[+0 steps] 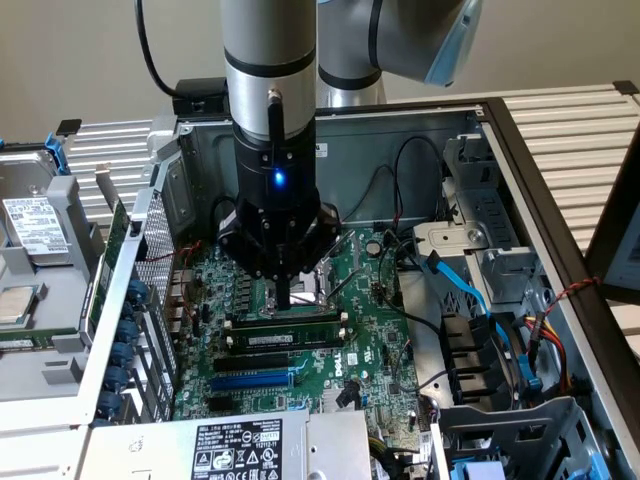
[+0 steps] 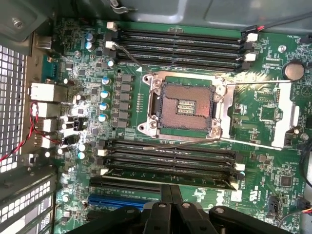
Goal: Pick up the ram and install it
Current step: 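Press down the ram until it locks into place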
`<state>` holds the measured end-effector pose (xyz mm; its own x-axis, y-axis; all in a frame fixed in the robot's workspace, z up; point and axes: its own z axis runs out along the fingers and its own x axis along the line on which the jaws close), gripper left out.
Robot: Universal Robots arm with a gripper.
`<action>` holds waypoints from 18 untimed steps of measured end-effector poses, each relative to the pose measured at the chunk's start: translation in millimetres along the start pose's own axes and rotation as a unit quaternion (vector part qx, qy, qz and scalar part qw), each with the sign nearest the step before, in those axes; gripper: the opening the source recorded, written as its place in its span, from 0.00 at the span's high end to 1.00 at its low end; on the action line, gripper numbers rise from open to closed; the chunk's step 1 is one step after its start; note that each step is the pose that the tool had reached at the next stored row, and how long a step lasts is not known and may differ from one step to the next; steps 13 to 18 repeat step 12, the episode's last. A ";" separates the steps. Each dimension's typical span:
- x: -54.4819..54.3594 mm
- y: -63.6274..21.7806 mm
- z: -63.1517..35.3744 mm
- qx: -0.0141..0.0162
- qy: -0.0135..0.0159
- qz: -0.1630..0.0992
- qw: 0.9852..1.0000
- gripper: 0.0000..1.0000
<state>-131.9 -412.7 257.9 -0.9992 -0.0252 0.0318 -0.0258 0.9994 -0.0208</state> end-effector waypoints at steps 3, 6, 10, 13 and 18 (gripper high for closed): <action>0.0 0.0 0.0 -0.001 0.000 0.021 1.000 0.90; 0.0 0.0 0.0 -0.001 0.001 0.034 0.999 0.90; 0.0 0.0 0.0 -0.001 0.001 0.034 0.999 0.90; 0.0 0.0 0.0 -0.001 0.001 0.034 0.999 0.90; 0.0 0.0 0.0 -0.001 0.001 0.034 0.999 0.90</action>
